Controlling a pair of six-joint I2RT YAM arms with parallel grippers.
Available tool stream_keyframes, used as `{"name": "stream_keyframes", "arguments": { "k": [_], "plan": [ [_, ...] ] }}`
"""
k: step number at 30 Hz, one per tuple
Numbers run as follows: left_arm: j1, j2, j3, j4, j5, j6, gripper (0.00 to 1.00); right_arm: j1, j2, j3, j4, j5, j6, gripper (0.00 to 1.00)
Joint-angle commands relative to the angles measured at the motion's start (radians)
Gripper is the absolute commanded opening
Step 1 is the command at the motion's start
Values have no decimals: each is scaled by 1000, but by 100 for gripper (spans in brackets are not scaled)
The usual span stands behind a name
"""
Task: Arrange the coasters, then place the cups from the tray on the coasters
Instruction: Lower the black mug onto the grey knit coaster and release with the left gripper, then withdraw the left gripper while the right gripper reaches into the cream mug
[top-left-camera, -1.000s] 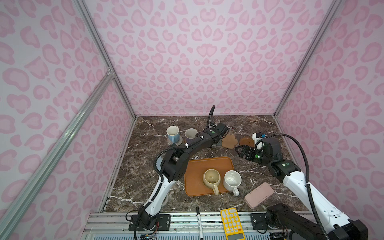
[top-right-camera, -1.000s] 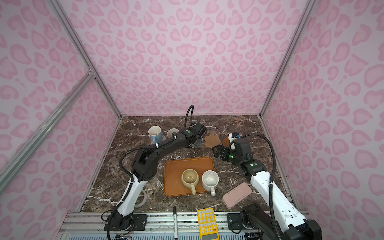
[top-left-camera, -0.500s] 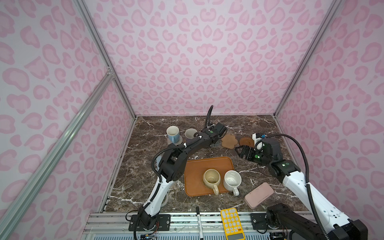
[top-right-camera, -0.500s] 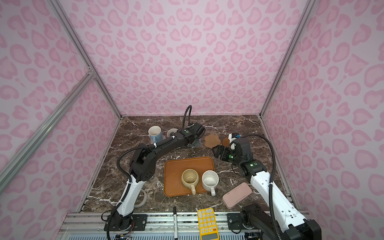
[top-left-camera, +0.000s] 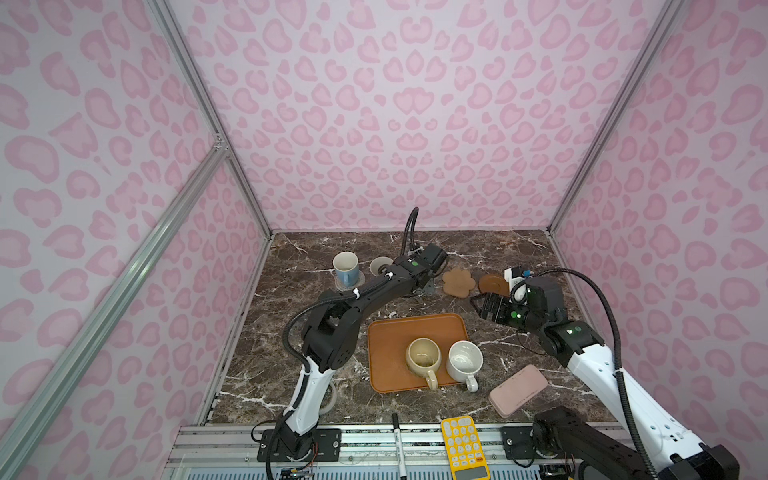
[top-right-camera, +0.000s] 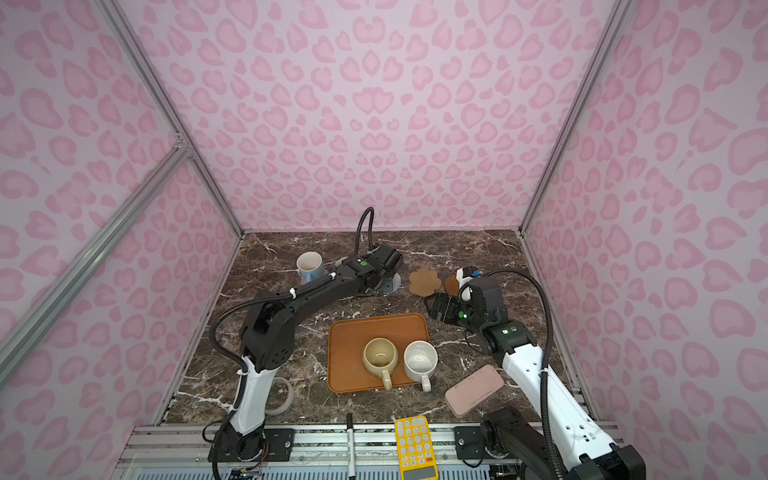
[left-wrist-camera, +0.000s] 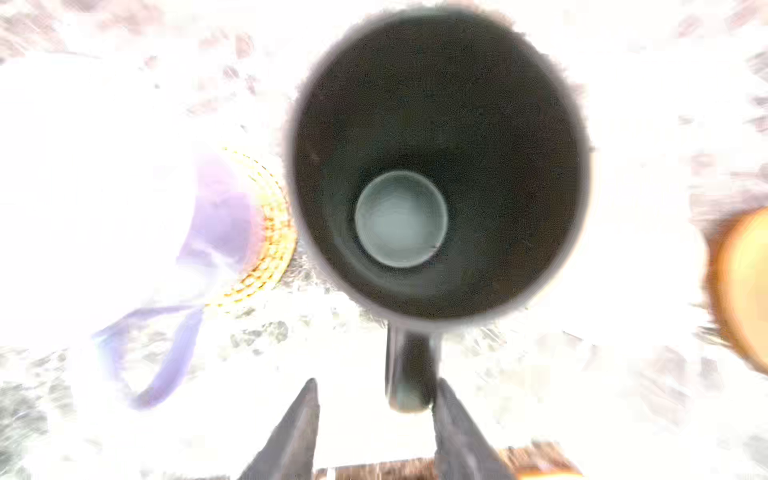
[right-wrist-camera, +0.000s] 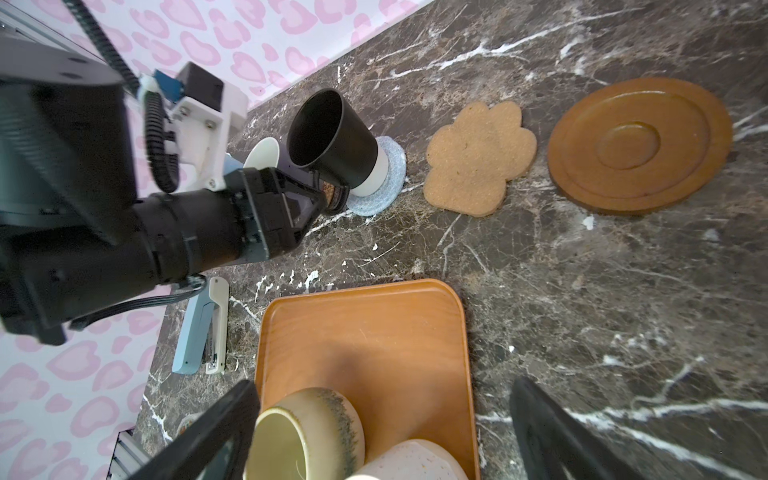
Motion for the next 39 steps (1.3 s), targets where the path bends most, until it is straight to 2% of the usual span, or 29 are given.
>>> {"name": "stream_keyframes", "arguments": {
  "k": [1,3,4,6,7,10,14,20,29,36,39],
  "plan": [
    [-4,-113,-76,82,34,-6,64,14,-8,36,-65,-2,-58,97],
    [-3,-200,-156,132,65,-17,83,38,-11,71,-136,38,-84,99],
    [-4,-237,-198,156,78,-26,89,50,-17,82,-158,58,-92,99],
    [-5,-349,-313,234,105,-50,98,74,-37,94,-182,69,-115,99],
    [-5,-394,-360,265,118,-56,99,87,-47,96,-184,62,-123,99],
    [-6,-521,-472,298,152,-59,99,151,-73,112,-214,98,-134,99],
    [-5,-661,-588,293,204,-43,99,277,-82,157,-287,219,-130,97],
    [-4,-838,-738,317,316,-32,99,473,-67,193,-363,362,-64,97],
    [-4,-989,-898,303,455,-90,99,767,-37,185,-401,552,89,97],
    [-6,-1080,-1025,315,504,-156,99,898,8,141,-372,629,184,93],
    [-5,-1121,-1063,299,485,-169,100,952,49,133,-332,644,205,91]
  ]
}}
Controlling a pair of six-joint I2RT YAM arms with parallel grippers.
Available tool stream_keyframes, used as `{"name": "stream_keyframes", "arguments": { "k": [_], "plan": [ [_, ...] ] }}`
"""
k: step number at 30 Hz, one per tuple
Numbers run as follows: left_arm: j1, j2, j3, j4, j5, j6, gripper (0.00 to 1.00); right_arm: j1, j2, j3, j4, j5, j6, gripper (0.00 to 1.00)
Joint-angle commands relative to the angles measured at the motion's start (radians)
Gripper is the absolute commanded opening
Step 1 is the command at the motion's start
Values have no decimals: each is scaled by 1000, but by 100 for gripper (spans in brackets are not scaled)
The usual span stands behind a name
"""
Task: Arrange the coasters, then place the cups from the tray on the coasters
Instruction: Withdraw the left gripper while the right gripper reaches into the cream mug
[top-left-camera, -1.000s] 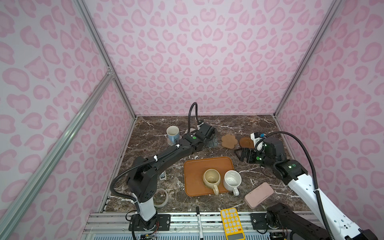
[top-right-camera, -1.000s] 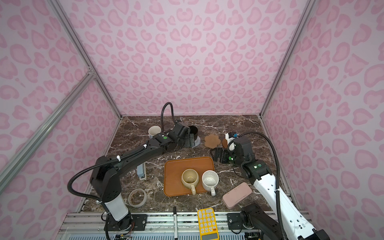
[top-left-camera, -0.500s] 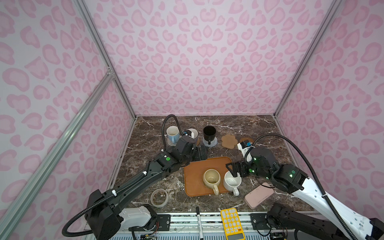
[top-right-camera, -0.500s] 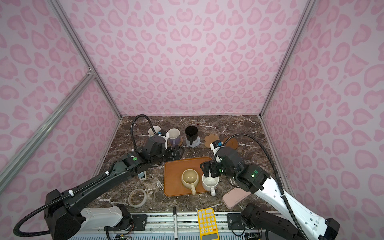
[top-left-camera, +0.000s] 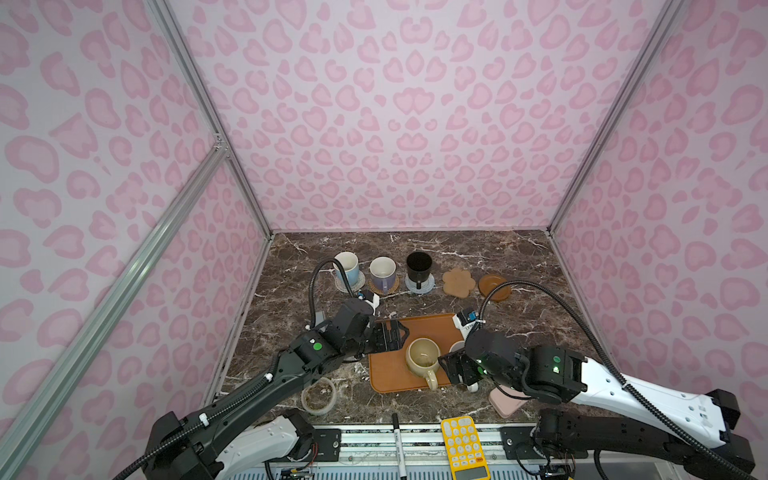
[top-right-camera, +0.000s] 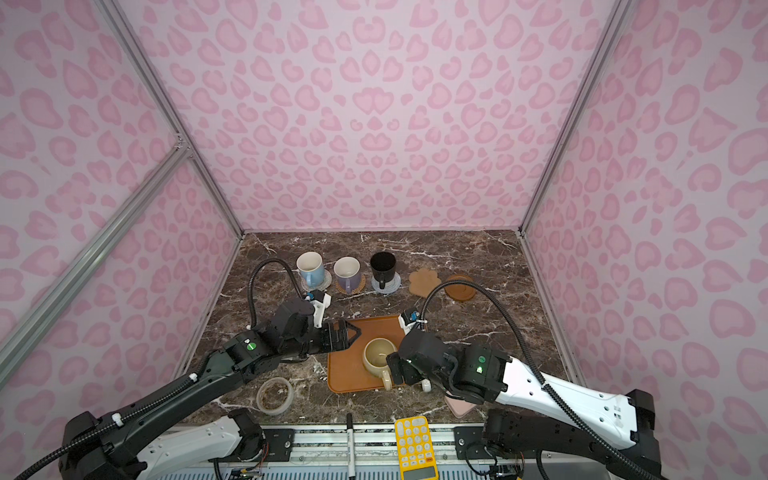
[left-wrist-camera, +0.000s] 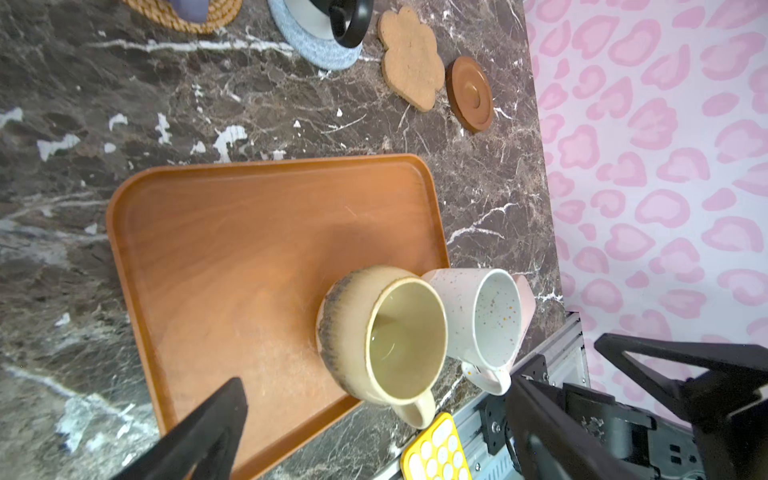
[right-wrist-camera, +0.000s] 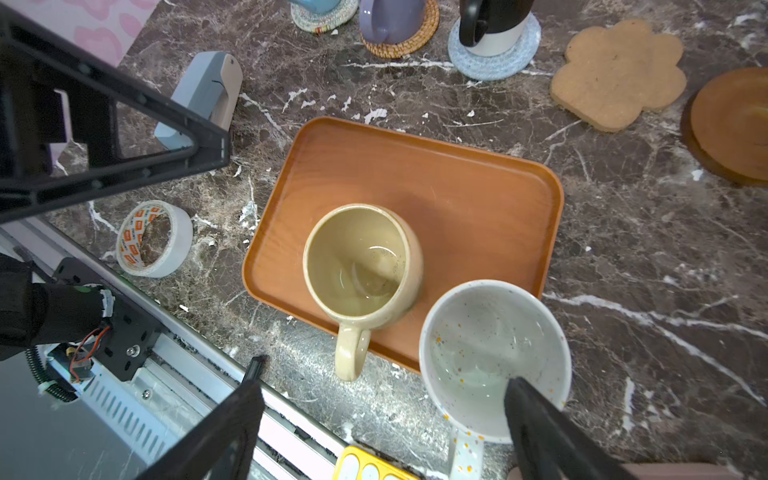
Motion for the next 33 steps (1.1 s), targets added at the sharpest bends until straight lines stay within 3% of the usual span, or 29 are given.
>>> {"name": "stream_keyframes", "arguments": {
  "k": [1,6,14,26,33],
  "plan": [
    [-1,-39,-32,20,5,-33,99,48,45,-7,49,56,48,90],
    [-1,-95,-83,26,2,-69,100,109,147,9,69,94,66,83],
    [-3,-144,-132,30,-15,-96,100,124,281,22,109,49,80,74],
    [-5,-147,-175,58,-11,-123,100,125,364,-71,220,-8,153,62],
    [-7,-161,-190,62,-19,-128,100,123,462,-2,144,71,161,55]
  ]
}}
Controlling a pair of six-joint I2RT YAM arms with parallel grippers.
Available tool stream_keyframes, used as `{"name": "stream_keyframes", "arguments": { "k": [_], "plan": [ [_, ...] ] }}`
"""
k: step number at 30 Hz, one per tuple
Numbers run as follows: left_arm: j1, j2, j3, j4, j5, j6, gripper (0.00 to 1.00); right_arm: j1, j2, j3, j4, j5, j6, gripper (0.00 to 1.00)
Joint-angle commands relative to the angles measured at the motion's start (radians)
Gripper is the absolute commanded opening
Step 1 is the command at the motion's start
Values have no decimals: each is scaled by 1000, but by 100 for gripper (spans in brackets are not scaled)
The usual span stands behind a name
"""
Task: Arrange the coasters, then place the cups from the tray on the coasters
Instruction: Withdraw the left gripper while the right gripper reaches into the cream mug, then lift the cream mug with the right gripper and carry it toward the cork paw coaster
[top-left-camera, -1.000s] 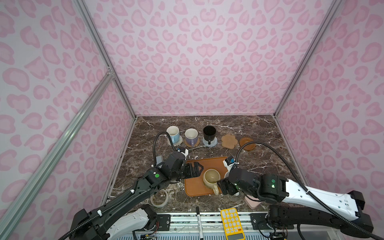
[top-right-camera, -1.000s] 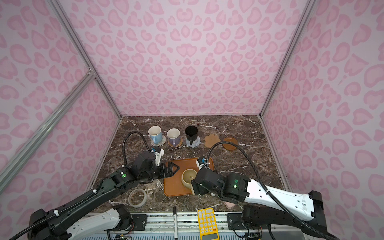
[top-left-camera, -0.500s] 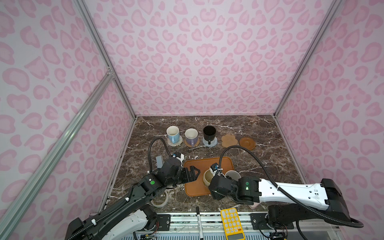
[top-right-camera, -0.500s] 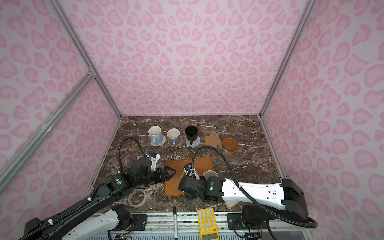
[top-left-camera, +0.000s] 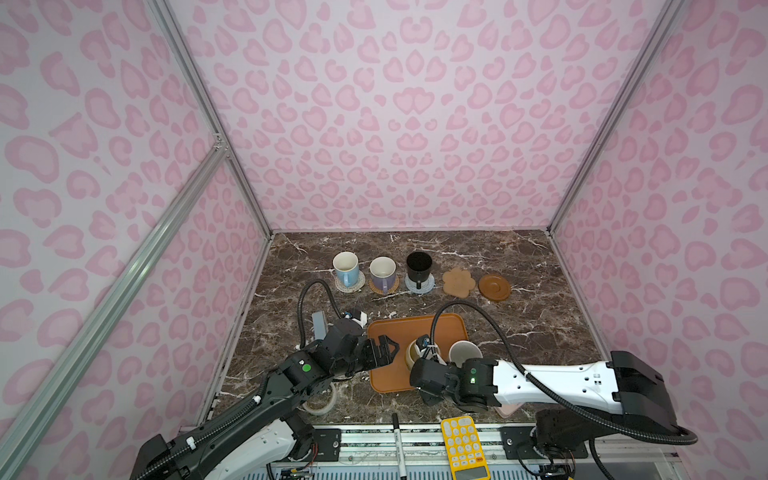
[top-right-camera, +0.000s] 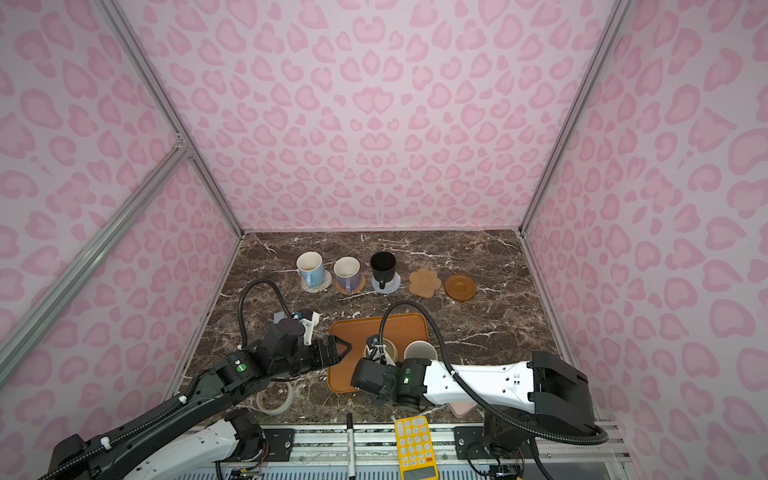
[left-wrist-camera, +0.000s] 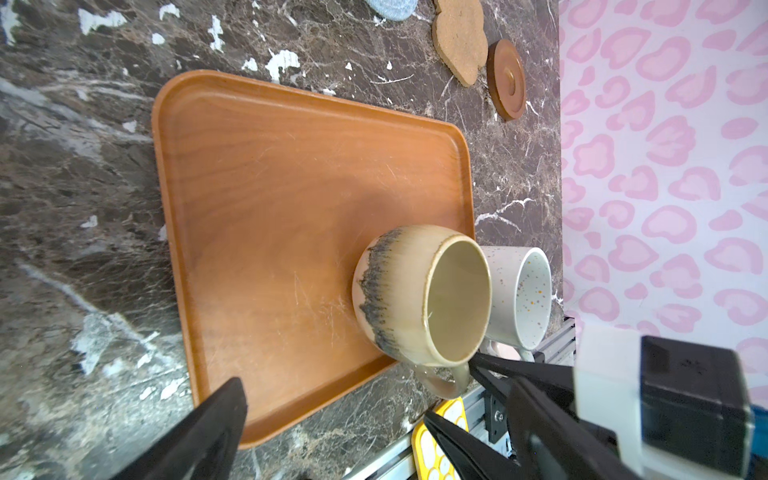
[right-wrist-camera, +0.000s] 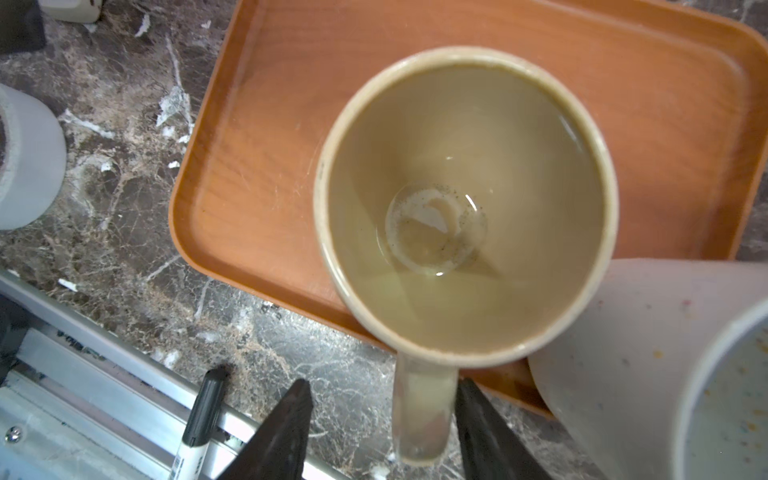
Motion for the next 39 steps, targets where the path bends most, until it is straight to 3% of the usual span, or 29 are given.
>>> {"name": "stream_keyframes", "arguments": {
  "k": [1,22,26,31,34,39],
  "plan": [
    [-1,-15,-9,37,-20,-11,100,-1,40,25,-44,63,16,53],
    [-6,-26,-21,57,-34,-38,99,-39,77,-16,85,55,17,24],
    [-10,-18,-23,66,-34,-42,99,-39,85,-6,86,55,14,10],
    [-14,-12,-16,80,-30,-42,99,-39,82,6,88,56,9,5],
    [-15,-11,-12,81,-33,-40,99,-45,94,21,73,48,11,6],
    [-14,-6,-15,81,-34,-36,99,-48,130,39,53,36,29,33]
  ]
}}
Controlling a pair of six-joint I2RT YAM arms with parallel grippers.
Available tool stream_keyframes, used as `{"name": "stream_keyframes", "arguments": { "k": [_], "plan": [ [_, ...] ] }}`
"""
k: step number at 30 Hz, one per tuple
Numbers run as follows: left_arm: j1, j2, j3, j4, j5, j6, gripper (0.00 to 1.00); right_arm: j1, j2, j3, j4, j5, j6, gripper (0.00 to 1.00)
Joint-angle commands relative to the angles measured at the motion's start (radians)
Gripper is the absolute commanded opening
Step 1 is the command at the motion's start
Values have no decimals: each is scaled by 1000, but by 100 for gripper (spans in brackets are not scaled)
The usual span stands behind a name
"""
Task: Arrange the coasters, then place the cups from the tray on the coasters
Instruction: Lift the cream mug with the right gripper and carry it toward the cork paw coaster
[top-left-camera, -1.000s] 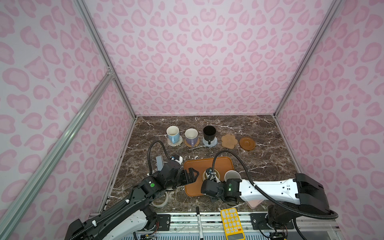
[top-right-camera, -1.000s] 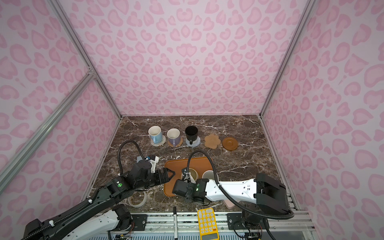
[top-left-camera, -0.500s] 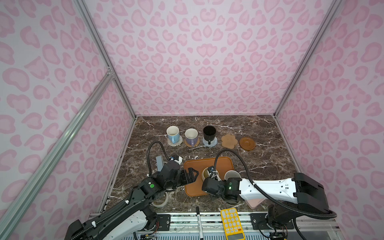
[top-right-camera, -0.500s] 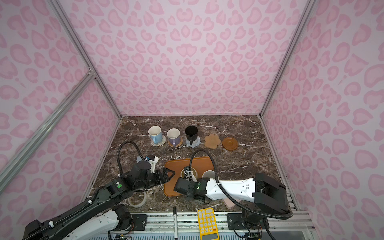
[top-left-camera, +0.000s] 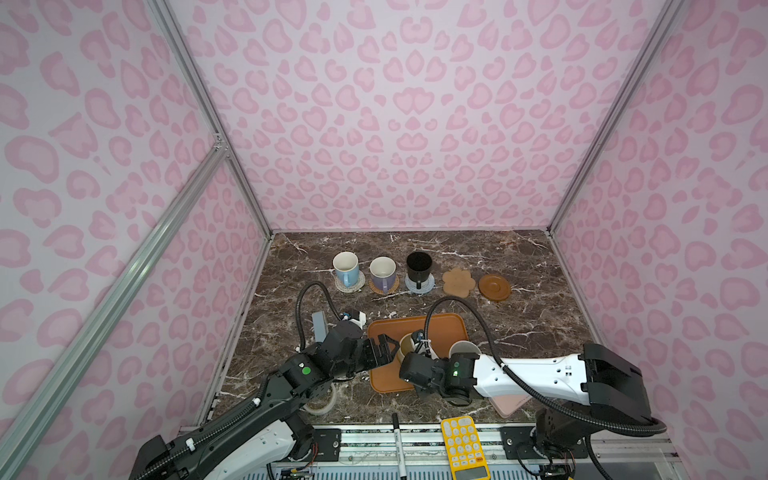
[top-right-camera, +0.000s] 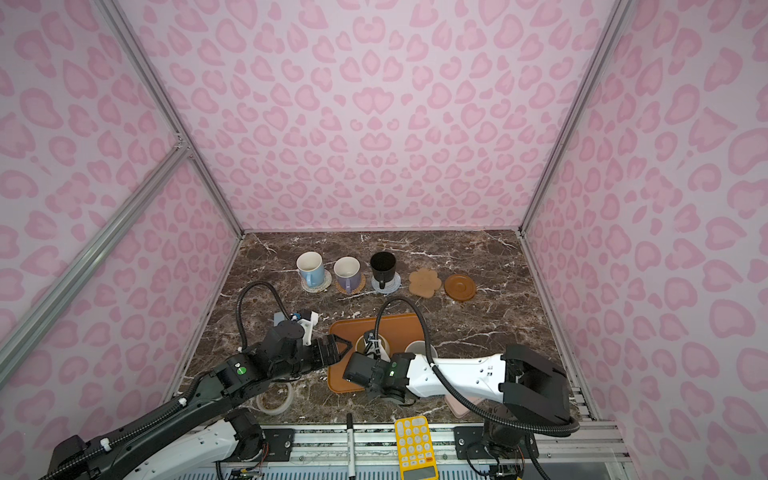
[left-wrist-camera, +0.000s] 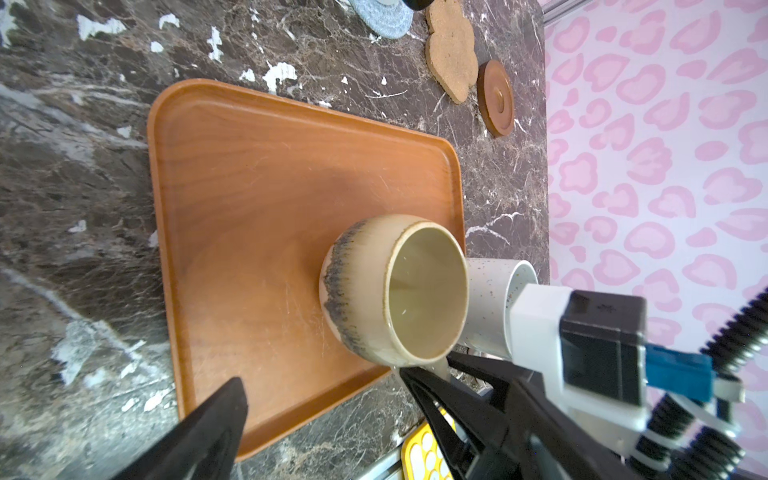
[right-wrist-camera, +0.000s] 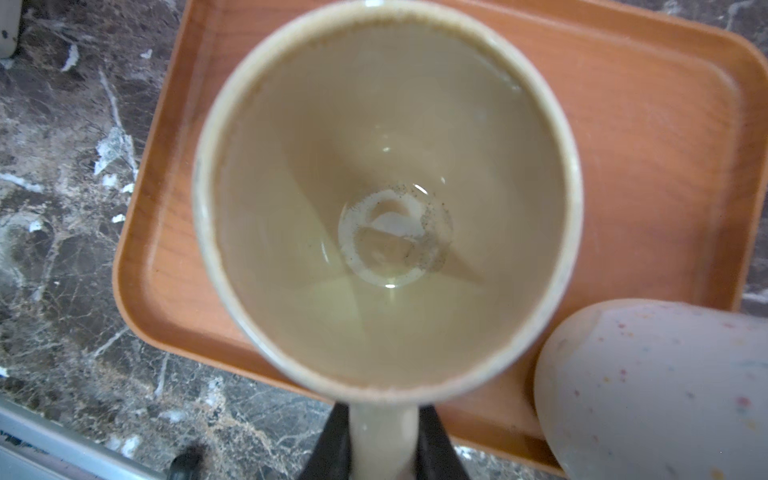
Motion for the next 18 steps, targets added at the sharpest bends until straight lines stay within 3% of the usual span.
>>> {"name": "stream_keyframes", "arguments": {
  "k": [1,7,18],
  "plan": [
    [0,3,7,31,-8,4,99,-3,14,5,10,8,19,35],
    [-1,13,9,31,-10,9,99,-14,51,31,14,-2,5,42],
    [0,30,20,33,-14,7,99,-35,42,17,50,-1,-11,10]
  ]
}}
